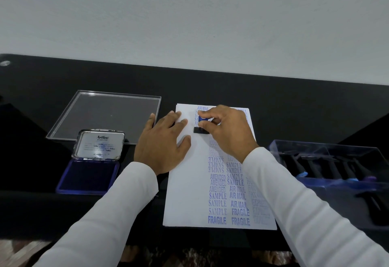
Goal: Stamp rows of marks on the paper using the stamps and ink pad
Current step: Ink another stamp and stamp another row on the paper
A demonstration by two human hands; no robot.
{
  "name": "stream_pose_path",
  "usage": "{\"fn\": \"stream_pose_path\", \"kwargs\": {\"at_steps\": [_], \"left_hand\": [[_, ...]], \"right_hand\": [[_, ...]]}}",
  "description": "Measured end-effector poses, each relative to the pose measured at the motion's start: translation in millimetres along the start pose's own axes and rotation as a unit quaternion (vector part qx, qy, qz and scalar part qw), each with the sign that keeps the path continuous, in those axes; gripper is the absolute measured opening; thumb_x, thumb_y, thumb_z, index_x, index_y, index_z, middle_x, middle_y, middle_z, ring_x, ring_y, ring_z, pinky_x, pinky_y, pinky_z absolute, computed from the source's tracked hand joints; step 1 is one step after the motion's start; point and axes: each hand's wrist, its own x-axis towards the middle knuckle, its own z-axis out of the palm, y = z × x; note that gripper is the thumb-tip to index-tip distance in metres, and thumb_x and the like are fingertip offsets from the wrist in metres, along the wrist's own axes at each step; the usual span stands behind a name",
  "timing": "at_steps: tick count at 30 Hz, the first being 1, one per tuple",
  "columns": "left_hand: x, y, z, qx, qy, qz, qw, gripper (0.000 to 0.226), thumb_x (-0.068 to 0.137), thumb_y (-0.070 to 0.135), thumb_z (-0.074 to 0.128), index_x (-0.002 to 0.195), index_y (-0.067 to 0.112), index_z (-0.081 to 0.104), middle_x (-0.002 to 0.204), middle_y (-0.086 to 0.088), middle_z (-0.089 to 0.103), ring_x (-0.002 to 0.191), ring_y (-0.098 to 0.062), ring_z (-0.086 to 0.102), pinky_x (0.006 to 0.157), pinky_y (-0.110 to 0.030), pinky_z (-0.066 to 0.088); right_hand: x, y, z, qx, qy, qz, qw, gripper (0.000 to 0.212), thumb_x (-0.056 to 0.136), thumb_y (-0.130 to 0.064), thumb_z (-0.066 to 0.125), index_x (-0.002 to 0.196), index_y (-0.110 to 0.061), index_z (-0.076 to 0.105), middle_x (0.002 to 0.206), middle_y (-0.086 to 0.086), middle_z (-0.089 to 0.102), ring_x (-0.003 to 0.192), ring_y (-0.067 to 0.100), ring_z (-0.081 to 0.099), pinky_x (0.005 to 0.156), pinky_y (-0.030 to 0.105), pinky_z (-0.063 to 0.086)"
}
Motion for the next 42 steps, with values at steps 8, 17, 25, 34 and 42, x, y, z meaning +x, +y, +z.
{"fn": "stream_pose_path", "kwargs": {"at_steps": [8,17,25,34,42], "left_hand": [[-0.3,0.5,-0.8,-0.003,0.001,0.000,1.000,0.060,0.095,0.058,0.037,0.140,0.024,0.058,0.152,0.000,0.048,0.143,-0.023,0.043,0.123,-0.053,0.017],[0.7,0.4,-1.0,-0.002,-0.009,-0.004,1.000,0.062,0.095,0.060,0.035,0.143,0.025,0.055,0.154,0.002,0.046,0.144,-0.022,0.041,0.123,-0.052,0.014],[0.4,1.0,-2.1,-0.003,-0.009,-0.005,1.000,0.063,0.094,0.060,0.035,0.143,0.026,0.054,0.155,0.002,0.045,0.145,-0.021,0.040,0.123,-0.051,0.013],[0.4,1.1,-1.7,0.000,-0.011,-0.004,1.000,0.063,0.095,0.060,0.034,0.143,0.026,0.054,0.155,0.003,0.045,0.145,-0.022,0.040,0.123,-0.051,0.013],[0.0,1.4,-2.2,0.000,-0.009,-0.006,1.000,0.062,0.095,0.060,0.034,0.144,0.026,0.054,0.156,0.003,0.044,0.145,-0.020,0.038,0.124,-0.052,0.015]], "right_hand": [[-1.7,-0.6,-1.6,0.002,-0.005,-0.001,1.000,0.027,0.086,-0.030,0.076,0.112,-0.022,0.076,0.114,-0.006,0.069,0.087,0.011,0.065,0.088,0.028,0.056],[1.7,0.1,0.5,-0.005,-0.007,0.008,1.000,0.029,0.088,-0.032,0.073,0.115,-0.023,0.074,0.120,-0.006,0.068,0.092,0.011,0.064,0.093,0.031,0.055],[1.3,0.2,1.1,0.002,-0.004,0.012,1.000,0.027,0.088,-0.031,0.073,0.114,-0.024,0.074,0.120,-0.006,0.068,0.092,0.011,0.065,0.093,0.032,0.056],[1.4,-0.5,-0.6,0.002,-0.009,0.009,1.000,0.025,0.088,-0.031,0.074,0.112,-0.023,0.074,0.117,-0.007,0.068,0.087,0.010,0.064,0.089,0.027,0.056],[0.5,0.1,3.1,-0.008,0.004,0.011,1.000,0.026,0.090,-0.031,0.071,0.115,-0.024,0.073,0.122,-0.007,0.067,0.094,0.009,0.063,0.093,0.023,0.050]]}}
